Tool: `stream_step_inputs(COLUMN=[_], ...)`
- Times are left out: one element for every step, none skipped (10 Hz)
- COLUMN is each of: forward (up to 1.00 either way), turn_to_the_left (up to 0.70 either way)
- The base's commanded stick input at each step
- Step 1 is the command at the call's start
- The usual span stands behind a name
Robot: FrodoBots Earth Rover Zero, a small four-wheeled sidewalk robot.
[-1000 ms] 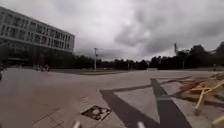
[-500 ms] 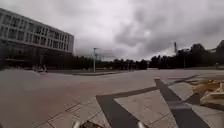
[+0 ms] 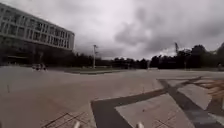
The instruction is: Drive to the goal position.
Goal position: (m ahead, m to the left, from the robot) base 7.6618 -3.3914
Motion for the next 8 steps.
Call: stream_step_inputs(forward=[0.97, 0.97, 0.97, 0.97, 0.97, 0.97, 0.97, 0.97], turn_to_the_left=[0.0, 0.0, -0.39, -0.39, -0.39, -0.39, -0.39, -0.39])
